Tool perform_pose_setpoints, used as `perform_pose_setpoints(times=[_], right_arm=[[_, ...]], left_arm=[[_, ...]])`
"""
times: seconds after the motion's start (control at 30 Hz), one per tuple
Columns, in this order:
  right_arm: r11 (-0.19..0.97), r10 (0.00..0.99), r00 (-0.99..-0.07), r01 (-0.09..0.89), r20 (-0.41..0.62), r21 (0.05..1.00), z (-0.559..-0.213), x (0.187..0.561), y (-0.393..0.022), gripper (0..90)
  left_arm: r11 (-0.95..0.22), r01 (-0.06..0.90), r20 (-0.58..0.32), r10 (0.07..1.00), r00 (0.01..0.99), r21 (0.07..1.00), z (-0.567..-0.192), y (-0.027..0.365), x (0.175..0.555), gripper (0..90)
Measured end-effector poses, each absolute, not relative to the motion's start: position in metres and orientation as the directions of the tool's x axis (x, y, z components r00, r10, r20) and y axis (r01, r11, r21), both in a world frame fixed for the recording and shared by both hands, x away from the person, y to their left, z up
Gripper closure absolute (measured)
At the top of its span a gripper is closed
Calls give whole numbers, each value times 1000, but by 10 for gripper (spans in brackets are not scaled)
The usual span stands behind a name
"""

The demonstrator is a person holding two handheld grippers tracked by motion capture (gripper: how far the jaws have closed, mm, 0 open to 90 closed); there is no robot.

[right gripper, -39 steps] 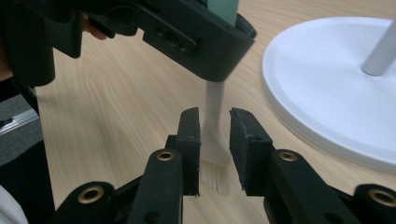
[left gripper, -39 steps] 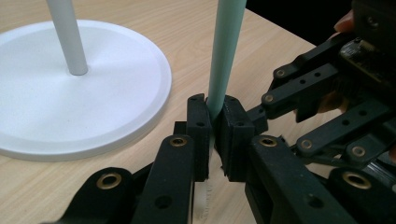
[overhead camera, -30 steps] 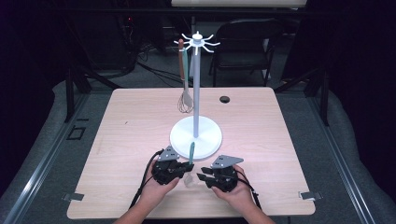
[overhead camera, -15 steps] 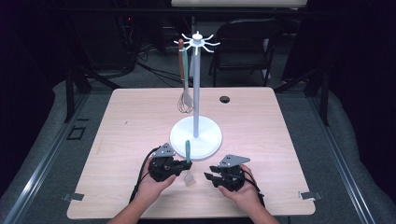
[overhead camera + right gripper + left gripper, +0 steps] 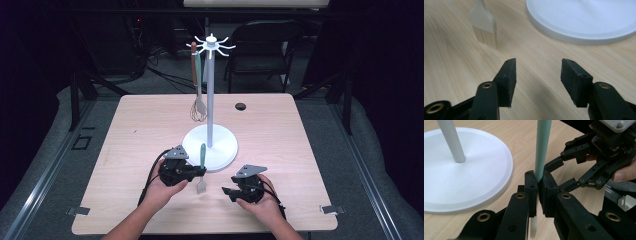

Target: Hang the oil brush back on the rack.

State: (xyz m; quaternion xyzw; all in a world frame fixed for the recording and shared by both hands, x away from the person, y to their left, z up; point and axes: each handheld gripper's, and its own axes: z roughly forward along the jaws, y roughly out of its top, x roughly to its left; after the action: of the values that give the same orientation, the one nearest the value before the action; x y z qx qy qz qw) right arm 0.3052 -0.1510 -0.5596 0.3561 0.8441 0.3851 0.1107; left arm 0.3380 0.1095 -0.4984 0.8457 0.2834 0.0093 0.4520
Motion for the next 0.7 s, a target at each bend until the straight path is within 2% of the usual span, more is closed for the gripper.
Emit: perform_pose_setpoints(times=[0.7], right_arm=[[459,698,-711,533,83,711,-560,308,-159,433]], left_arm=[[-477,494,-267,467,843,727,-458,118,365,850]])
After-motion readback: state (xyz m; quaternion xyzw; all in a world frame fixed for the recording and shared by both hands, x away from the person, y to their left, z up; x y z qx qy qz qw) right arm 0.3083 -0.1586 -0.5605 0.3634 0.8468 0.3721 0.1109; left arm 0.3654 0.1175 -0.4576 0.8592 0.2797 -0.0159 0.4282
